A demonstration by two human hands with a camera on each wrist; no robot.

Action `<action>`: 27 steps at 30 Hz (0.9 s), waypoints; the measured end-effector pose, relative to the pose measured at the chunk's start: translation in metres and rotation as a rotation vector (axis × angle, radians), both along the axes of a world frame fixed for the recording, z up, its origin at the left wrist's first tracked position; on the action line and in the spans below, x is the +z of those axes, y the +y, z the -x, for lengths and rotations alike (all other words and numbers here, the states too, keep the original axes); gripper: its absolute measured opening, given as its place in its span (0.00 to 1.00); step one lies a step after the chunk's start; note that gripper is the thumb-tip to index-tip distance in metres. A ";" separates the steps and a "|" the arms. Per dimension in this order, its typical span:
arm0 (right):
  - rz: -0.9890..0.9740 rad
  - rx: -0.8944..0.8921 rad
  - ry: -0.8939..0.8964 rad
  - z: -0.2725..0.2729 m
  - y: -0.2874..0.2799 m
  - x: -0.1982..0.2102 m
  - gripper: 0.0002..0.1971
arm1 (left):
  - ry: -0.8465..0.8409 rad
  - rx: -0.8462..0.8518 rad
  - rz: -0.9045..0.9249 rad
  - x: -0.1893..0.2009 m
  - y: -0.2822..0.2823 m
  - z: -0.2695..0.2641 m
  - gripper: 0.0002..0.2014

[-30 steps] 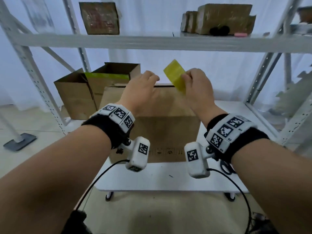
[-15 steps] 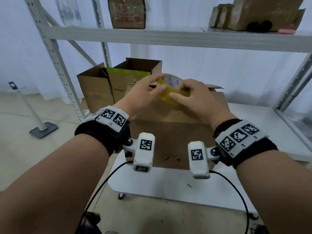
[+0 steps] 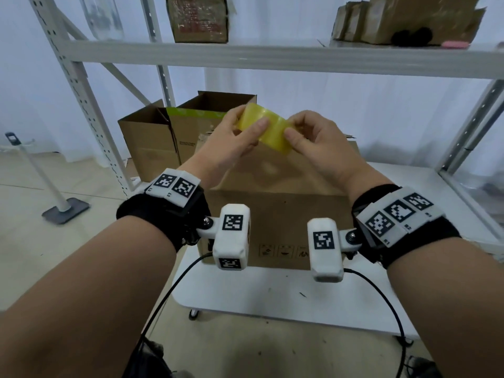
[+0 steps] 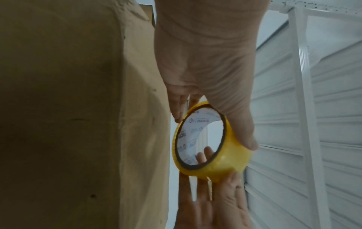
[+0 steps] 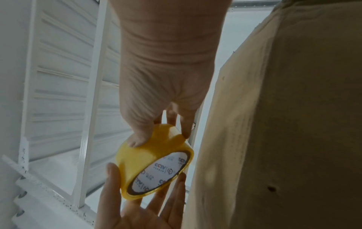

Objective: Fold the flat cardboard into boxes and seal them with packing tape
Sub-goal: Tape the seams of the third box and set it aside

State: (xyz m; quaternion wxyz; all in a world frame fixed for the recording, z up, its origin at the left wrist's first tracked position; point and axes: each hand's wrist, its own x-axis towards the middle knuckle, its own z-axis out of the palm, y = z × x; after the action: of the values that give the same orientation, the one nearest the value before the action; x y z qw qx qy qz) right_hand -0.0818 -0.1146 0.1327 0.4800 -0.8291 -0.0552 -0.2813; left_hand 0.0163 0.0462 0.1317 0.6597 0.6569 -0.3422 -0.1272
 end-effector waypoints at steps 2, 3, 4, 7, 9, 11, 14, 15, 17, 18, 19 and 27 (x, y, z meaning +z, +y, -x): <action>-0.085 0.026 0.005 0.003 0.000 0.003 0.01 | 0.004 0.025 0.019 -0.001 -0.003 -0.001 0.31; -0.138 0.033 0.020 0.004 0.000 0.005 0.02 | 0.016 0.033 0.029 -0.001 -0.003 -0.001 0.30; -0.182 0.025 0.037 0.006 0.000 0.007 0.04 | 0.022 0.037 0.035 -0.001 -0.002 0.000 0.29; -0.199 -0.036 0.057 0.008 -0.001 0.007 0.05 | -0.099 0.037 -0.041 0.001 -0.003 0.005 0.23; -0.153 -0.053 0.064 0.009 0.000 0.007 0.04 | -0.248 0.075 -0.119 0.002 -0.007 0.012 0.15; -0.126 -0.058 0.071 0.010 0.001 0.008 0.04 | -0.338 0.069 -0.104 0.004 -0.010 0.017 0.11; -0.168 -0.047 0.065 0.009 0.005 0.011 0.05 | -0.259 0.084 -0.004 0.007 -0.008 0.016 0.12; -0.199 -0.029 0.067 0.009 0.007 0.011 0.04 | -0.226 0.095 -0.003 0.008 -0.006 0.014 0.12; -0.272 0.012 0.061 0.008 0.010 0.013 0.04 | -0.127 0.020 -0.037 0.009 -0.003 0.009 0.15; -0.304 0.017 0.049 0.007 0.011 0.013 0.06 | -0.046 -0.032 -0.056 0.010 -0.003 0.008 0.18; -0.319 0.011 0.035 0.007 0.011 0.014 0.08 | 0.030 -0.064 -0.072 0.011 -0.003 0.008 0.20; -0.287 -0.039 0.090 0.006 0.013 0.009 0.04 | -0.247 0.181 -0.091 0.016 -0.004 0.004 0.31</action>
State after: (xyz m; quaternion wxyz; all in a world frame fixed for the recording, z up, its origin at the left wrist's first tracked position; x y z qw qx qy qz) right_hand -0.0883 -0.1016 0.1421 0.5899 -0.7648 0.0232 -0.2581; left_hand 0.0119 0.0424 0.1479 0.5911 0.7247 -0.3541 -0.0007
